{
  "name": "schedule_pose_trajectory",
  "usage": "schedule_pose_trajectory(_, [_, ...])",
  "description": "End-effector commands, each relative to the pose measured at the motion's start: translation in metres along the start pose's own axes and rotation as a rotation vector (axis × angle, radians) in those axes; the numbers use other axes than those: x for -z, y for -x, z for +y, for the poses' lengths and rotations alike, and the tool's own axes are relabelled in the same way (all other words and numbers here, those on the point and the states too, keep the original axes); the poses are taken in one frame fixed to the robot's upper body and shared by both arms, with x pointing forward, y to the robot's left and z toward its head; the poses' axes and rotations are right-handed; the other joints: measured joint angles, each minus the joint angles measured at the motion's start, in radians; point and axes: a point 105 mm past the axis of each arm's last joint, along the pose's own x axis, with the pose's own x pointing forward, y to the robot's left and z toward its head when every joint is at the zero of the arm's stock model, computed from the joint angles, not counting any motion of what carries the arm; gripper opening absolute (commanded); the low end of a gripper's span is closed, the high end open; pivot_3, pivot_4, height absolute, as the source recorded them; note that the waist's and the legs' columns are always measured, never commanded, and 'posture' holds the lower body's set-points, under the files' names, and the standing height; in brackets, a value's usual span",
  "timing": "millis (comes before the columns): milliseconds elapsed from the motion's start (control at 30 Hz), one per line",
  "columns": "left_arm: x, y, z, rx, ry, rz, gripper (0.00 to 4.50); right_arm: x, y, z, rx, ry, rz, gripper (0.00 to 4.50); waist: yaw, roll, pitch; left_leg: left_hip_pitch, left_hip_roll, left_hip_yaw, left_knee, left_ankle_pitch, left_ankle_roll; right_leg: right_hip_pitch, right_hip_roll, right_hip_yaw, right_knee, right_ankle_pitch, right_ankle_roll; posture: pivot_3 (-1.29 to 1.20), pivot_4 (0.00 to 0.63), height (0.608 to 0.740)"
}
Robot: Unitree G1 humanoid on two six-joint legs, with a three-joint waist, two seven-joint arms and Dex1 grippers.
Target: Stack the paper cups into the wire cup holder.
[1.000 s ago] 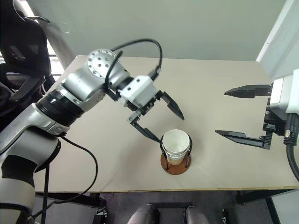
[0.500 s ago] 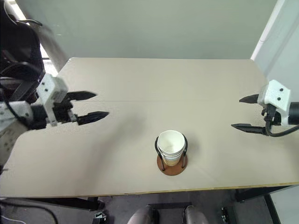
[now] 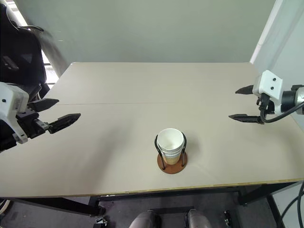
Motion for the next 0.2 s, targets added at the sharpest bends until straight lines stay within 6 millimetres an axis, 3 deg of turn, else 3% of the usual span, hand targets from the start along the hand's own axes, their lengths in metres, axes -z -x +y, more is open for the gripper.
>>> schedule_pose_trajectory(33, [-0.016,0.010,0.010,-0.080,-0.031,-0.057,4.45,-0.004,-0.002,-0.004,-0.004,0.037,-0.001,4.50,0.000,0.000,0.000,0.000,0.000,0.000,-0.001,0.000,0.000,0.000,0.000,0.000,0.000,0.000,0.000,0.00,0.150,0.740])
schedule_pose_trajectory(200, [-0.019,0.019,0.025,-0.173,-0.031,-0.067,4.45,-0.009,-0.011,-0.007,-0.019,0.049,-0.022,4.50,0.000,0.000,0.000,-0.001,0.000,0.000,-0.004,-0.001,-0.002,-0.003,0.000,0.000,-0.001,0.000,0.000,0.00,0.150,0.740])
